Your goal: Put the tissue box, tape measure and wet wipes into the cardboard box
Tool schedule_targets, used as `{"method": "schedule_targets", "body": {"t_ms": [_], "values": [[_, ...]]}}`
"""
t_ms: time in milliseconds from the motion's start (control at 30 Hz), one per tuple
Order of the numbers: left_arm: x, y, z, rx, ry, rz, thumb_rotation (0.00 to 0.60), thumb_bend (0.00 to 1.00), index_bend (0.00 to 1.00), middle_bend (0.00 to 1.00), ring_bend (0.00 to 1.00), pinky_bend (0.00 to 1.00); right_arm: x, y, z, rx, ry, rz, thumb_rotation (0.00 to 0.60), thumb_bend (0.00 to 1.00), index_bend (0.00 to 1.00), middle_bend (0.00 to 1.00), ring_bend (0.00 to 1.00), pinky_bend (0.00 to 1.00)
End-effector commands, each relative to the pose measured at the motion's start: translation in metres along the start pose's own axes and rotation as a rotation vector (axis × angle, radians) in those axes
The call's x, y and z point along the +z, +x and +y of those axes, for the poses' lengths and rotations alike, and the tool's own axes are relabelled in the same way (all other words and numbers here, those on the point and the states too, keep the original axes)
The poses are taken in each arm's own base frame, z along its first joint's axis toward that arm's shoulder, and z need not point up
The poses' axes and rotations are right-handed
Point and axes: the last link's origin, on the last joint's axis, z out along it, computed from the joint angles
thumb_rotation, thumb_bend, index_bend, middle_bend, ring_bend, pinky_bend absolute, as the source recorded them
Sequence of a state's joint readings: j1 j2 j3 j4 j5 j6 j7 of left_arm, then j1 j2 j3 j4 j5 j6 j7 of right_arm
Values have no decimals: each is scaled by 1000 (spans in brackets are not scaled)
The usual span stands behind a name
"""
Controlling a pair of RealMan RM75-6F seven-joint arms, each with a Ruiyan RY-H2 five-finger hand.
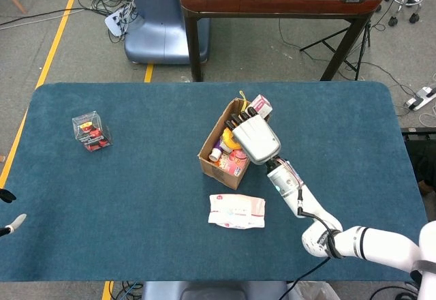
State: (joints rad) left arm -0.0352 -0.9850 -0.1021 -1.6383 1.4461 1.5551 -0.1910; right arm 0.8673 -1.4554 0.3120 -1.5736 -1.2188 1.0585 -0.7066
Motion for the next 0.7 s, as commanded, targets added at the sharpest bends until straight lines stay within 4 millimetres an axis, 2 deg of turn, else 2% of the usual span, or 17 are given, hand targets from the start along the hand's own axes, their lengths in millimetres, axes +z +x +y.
{"method": "schedule_targets", "body": {"t_ms": [33,300,500,600,700], "values": [[0,1,0,-2,-2,5,600,135,484,522,392,487,6,-8,-2,14,-1,-20,600,144,420,415,364,367],[-2,1,1,13,-6,2,600,135,484,522,392,488,9,-13,-4,27,12,-48,600,1,321,274,234,354],[-2,1,4,18,-15,8,600,135,484,522,392,488,2,-7,-5,34,28,-53,600,0,301,226,201,330],[-3,0,5,26,-18,5,600,135,484,522,392,488,-9,-3,-8,46,45,-49,600,0,301,225,201,330],[-3,-1,5,33,-17,2,600,135,484,522,392,487,-29,0,-7,31,72,-54,600,0,301,226,201,330]]}}
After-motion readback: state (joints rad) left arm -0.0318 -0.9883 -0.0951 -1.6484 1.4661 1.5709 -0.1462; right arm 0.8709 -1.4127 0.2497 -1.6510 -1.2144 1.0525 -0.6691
